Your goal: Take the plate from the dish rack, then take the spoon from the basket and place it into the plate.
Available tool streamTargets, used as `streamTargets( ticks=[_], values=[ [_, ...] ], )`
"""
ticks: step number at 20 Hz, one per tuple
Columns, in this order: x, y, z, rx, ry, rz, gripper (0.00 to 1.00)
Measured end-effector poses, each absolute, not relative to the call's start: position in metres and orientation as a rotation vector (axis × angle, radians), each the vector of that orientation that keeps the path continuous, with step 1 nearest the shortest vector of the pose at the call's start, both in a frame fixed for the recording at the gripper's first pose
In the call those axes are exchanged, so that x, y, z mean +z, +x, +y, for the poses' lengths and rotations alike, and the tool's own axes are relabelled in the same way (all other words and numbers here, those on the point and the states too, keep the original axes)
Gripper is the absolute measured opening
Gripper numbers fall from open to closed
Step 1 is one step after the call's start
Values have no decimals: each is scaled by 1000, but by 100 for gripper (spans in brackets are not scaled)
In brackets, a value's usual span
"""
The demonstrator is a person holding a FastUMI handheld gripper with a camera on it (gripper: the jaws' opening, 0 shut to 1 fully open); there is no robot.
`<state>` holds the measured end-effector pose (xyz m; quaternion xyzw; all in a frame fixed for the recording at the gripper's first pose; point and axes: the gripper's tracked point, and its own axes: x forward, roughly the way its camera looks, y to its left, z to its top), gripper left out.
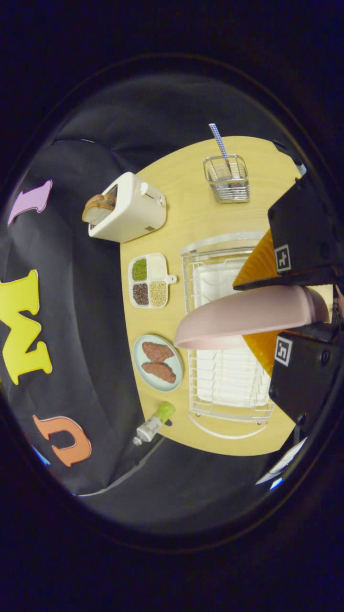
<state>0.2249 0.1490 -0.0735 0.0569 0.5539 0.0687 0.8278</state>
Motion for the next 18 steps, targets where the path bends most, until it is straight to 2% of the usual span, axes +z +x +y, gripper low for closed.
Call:
streamTargets(
  ticks=[5,11,18],
  values=[
    [-79,157,134,216,189,1138,35],
    [-139,69,120,256,338,1201,34],
    [-201,33,122,271,467,1231,35]
  ],
)
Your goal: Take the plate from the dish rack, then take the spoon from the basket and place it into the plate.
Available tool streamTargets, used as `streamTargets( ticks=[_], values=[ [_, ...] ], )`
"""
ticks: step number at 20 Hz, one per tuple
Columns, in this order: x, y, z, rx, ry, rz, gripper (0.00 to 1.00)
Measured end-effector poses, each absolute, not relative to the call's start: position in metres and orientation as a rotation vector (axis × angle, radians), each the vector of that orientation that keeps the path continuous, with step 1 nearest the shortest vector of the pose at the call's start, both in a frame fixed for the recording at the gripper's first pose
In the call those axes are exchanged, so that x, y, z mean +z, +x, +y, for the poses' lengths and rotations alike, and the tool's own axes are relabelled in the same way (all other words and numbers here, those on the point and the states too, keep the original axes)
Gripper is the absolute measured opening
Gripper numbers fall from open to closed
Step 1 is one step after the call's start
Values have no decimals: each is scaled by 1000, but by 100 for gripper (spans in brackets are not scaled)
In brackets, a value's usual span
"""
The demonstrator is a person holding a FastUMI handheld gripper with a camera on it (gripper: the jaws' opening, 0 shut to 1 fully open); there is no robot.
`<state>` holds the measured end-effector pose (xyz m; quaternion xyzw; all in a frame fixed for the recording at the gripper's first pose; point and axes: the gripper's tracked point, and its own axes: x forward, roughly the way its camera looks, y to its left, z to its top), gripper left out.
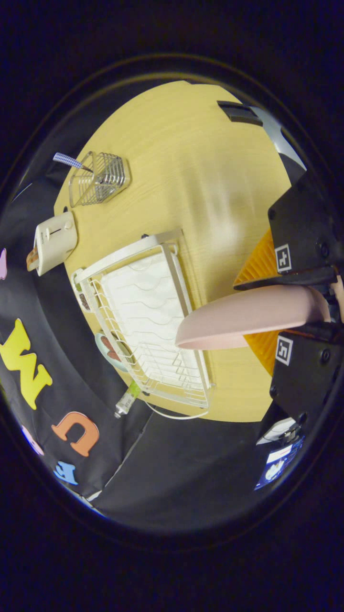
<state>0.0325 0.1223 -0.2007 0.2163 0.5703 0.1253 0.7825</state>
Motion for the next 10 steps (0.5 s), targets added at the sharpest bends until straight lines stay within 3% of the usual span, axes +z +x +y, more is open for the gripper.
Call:
streamTargets(
  ticks=[8,10],
  values=[
    [-226,33,125,286,573,1243,37],
    [-230,35,119,277,577,1238,41]
  ],
)
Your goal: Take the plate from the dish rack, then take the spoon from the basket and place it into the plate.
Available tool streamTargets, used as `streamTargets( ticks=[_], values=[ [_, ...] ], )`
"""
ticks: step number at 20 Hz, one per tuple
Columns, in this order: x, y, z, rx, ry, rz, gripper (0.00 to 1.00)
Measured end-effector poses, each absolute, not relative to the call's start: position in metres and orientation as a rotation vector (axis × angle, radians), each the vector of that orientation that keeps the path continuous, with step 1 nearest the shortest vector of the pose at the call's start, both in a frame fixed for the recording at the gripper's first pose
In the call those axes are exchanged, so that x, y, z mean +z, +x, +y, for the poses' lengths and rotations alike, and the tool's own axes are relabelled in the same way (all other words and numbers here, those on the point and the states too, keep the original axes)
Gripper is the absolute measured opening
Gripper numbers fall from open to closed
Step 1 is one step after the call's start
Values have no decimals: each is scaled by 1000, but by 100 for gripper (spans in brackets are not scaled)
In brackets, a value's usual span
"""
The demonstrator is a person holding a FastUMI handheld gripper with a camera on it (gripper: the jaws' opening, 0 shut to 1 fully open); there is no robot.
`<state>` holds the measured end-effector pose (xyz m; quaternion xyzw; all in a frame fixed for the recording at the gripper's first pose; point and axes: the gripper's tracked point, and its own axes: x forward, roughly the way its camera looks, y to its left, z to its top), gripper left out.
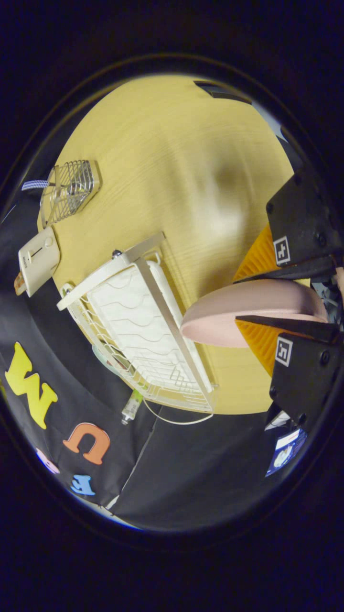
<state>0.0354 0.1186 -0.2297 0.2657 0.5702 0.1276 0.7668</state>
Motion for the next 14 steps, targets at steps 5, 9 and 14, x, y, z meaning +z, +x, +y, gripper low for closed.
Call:
streamTargets(
  ticks=[5,9,14],
  values=[
    [-226,43,105,287,543,1176,45],
    [-210,50,89,286,456,1045,58],
    [-183,52,56,264,333,858,79]
  ],
)
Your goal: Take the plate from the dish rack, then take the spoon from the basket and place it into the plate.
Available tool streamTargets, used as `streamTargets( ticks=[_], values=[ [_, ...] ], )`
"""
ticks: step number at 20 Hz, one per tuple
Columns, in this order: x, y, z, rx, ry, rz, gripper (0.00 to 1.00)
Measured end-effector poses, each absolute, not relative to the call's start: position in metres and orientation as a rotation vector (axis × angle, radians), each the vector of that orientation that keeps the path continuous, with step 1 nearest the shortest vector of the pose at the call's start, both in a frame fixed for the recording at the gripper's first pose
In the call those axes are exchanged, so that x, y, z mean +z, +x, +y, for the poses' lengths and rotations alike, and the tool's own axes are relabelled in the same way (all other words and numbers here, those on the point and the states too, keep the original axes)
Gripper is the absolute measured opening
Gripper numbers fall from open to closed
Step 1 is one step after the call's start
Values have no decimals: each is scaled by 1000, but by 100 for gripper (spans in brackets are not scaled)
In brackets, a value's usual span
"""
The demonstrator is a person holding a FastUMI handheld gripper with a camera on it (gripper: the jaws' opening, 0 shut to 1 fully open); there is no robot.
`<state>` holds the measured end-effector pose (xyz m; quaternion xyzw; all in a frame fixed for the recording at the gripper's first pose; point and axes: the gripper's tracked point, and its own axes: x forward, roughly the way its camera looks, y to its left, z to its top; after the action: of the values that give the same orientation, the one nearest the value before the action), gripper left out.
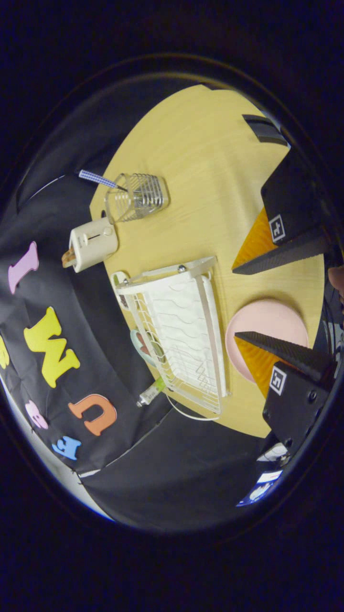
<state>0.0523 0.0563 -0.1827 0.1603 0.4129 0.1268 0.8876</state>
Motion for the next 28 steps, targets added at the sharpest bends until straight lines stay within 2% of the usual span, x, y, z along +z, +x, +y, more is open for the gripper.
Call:
streamTargets(
  ticks=[4,7,12,13,15,16,25,28],
  values=[
    [-152,59,12,197,182,648,79],
    [-123,59,-32,95,43,449,80],
    [-103,77,-89,17,-22,296,80],
    [-102,84,-99,16,-26,281,80],
    [-106,104,-118,25,-32,265,96],
    [-109,117,-128,31,-33,269,100],
    [-159,246,-166,120,93,366,100],
    [-177,266,-165,148,133,417,84]
  ],
)
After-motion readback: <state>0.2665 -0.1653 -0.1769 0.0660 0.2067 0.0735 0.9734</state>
